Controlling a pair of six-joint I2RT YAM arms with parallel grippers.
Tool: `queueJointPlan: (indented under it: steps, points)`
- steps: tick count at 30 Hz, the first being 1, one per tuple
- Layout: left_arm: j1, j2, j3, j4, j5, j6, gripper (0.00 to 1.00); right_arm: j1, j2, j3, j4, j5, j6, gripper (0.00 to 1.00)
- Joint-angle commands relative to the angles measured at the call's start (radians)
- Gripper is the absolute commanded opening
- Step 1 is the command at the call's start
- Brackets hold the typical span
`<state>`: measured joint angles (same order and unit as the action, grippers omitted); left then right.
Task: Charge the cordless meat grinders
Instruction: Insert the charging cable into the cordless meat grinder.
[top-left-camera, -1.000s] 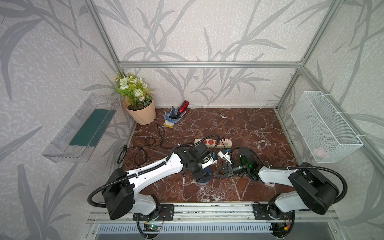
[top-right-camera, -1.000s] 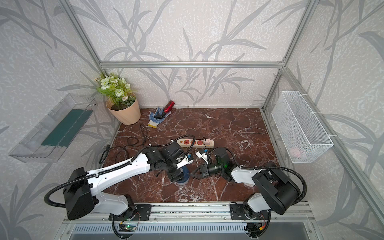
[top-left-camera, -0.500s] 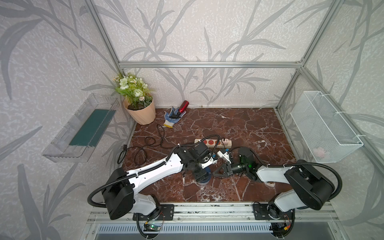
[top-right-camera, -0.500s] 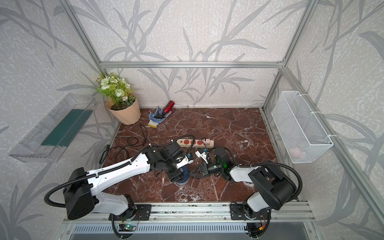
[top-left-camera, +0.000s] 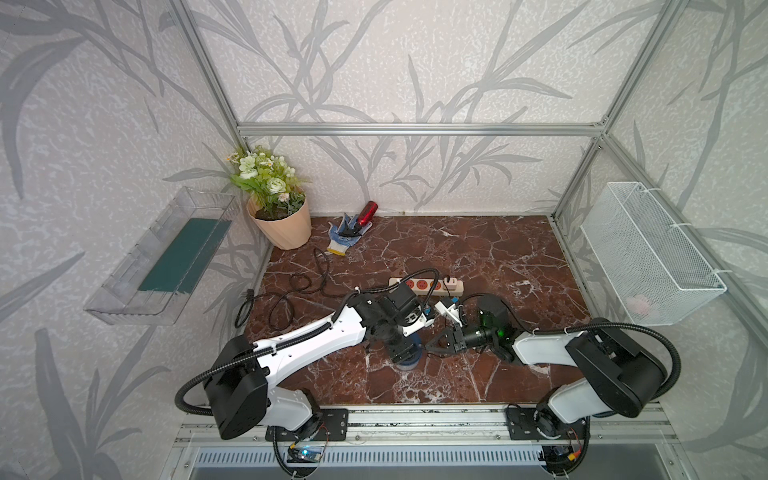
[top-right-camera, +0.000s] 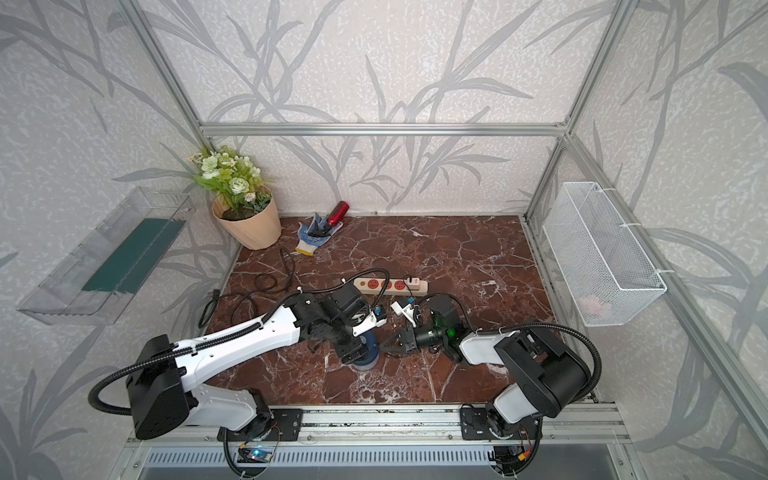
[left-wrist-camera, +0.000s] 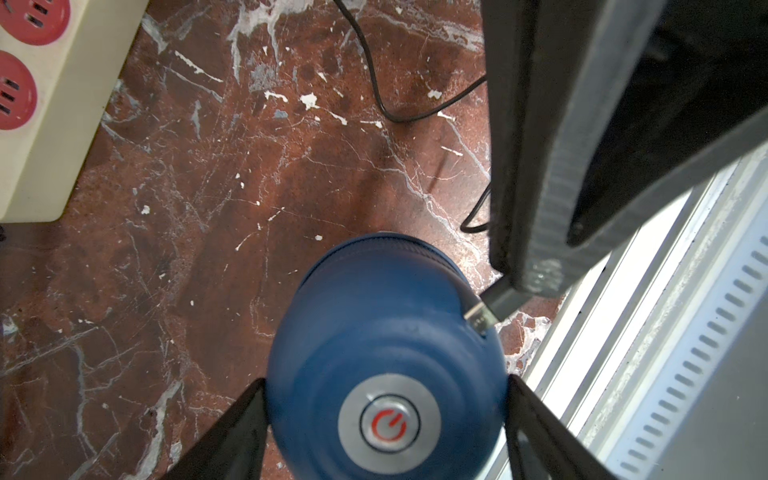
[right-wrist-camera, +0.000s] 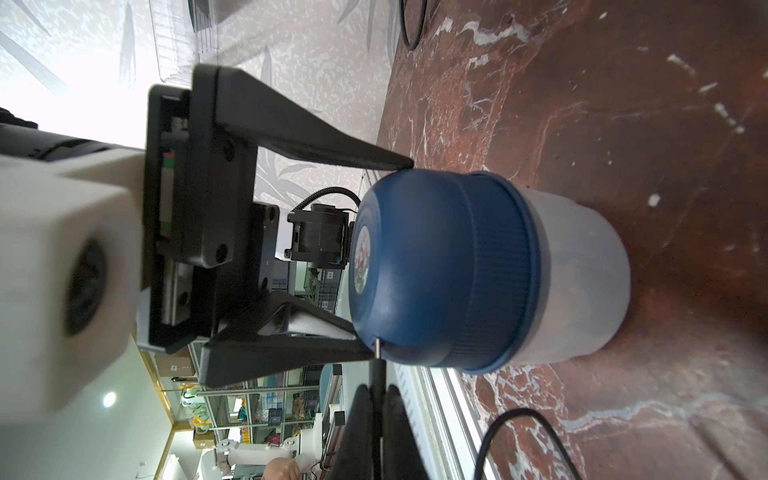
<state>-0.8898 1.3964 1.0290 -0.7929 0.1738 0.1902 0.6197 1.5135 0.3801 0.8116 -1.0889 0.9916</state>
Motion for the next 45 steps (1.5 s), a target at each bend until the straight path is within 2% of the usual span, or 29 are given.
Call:
queueJointPlan:
  steps: [1,22,33,45]
  points:
    - [0.003,0.043,-0.037,-0.013,-0.008,0.006,0.73,0.002,0.013,-0.012,0.062,0.020,0.013,0.00]
    - [0.001,0.051,-0.040,-0.009,-0.017,0.008,0.73,0.023,0.046,-0.032,0.120,0.055,0.077,0.00]
    - [-0.003,0.050,-0.046,-0.011,-0.010,0.017,0.72,0.023,0.183,-0.054,0.385,0.066,0.245,0.00]
    - [-0.023,0.051,-0.054,-0.014,-0.023,0.022,0.71,0.023,0.185,-0.032,0.401,0.063,0.295,0.00]
